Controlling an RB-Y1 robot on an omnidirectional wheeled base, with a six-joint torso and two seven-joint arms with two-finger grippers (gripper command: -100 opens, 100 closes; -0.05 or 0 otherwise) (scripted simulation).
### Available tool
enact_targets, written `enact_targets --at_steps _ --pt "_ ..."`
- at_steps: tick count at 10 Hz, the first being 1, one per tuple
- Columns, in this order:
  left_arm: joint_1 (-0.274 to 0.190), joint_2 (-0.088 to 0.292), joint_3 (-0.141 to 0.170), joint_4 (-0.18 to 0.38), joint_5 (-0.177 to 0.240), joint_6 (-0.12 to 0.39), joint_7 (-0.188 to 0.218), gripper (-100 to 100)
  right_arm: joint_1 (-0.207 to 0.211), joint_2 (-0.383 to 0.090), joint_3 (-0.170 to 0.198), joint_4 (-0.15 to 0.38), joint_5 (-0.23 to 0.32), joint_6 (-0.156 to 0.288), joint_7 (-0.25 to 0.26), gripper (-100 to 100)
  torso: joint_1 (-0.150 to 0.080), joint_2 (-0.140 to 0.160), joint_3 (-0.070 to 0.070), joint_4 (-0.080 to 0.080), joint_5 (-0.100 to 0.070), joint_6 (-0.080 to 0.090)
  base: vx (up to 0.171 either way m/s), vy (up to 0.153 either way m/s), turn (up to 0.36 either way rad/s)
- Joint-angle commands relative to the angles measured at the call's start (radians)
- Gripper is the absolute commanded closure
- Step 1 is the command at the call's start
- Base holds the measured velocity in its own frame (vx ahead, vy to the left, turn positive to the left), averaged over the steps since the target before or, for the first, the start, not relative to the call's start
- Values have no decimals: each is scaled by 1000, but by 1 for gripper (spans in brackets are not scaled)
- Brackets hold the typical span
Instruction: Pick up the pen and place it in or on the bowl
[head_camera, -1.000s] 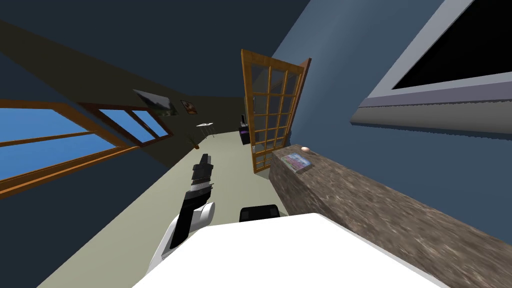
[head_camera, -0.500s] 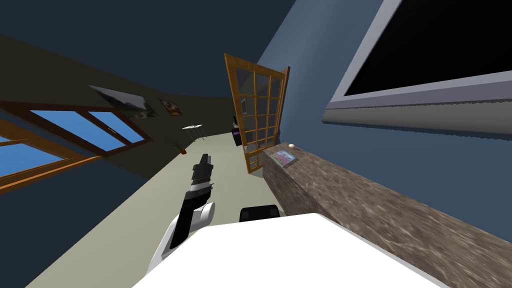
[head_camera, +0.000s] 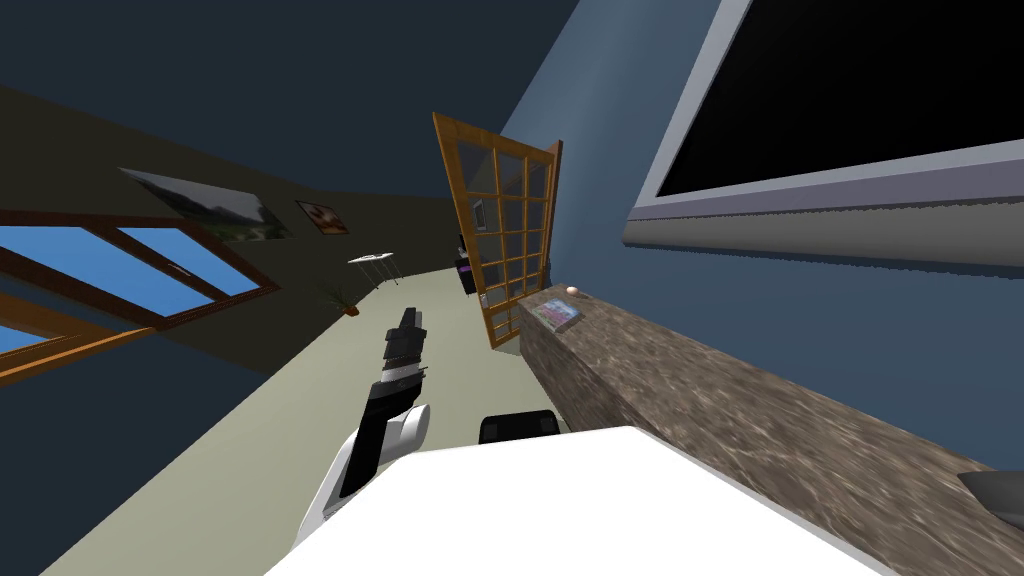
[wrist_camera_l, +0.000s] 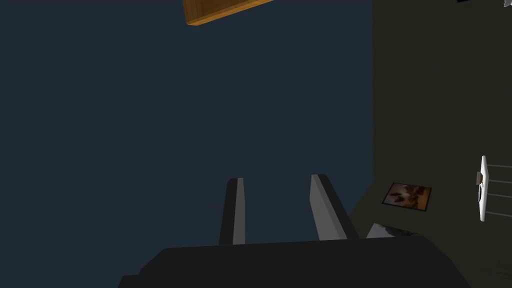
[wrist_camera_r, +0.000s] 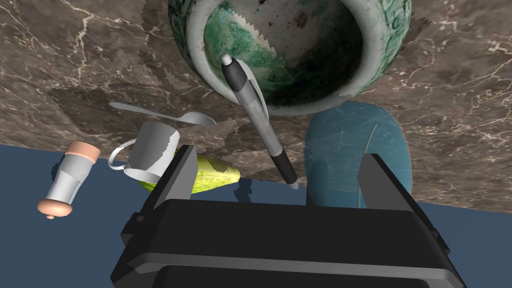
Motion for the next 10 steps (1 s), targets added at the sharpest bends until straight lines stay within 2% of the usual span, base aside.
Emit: enact_targets --at_steps 1,3,4,5,6,7,10 --pt "0 0 0 0 0 0 0 0 0 0 0 0 0 0 0 -100 0 0 0 0 0 0 0 0 0" --pt "0 0 0 0 0 0 0 0 0 0 0 0 0 0 0 -100 0 -1 0 0 0 0 0 0 0" --pt "0 0 0 0 0 0 0 0 0 0 0 0 0 0 0 0 0 -1 0 0 0 0 0 0 0" --pt "0 0 0 0 0 0 0 0 40 -14 -17 -6 -16 -16 -7 -100 0 -1 0 0 0 0 0 0 0" --pt "0 0 0 0 0 0 0 0 60 -22 -25 -9 -24 -24 -10 -100 1 -1 -1 0 0 0 -6 5 -5" --pt "0 0 0 0 0 0 0 0 100 -36 -42 -15 -40 -41 -17 -100 1 -1 -1 0 0 0 -6 7 -8" --pt "0 0 0 0 0 0 0 0 160 -58 -67 -23 -65 -65 -28 -100 1 -1 -1 0 0 0 -4 5 -3"
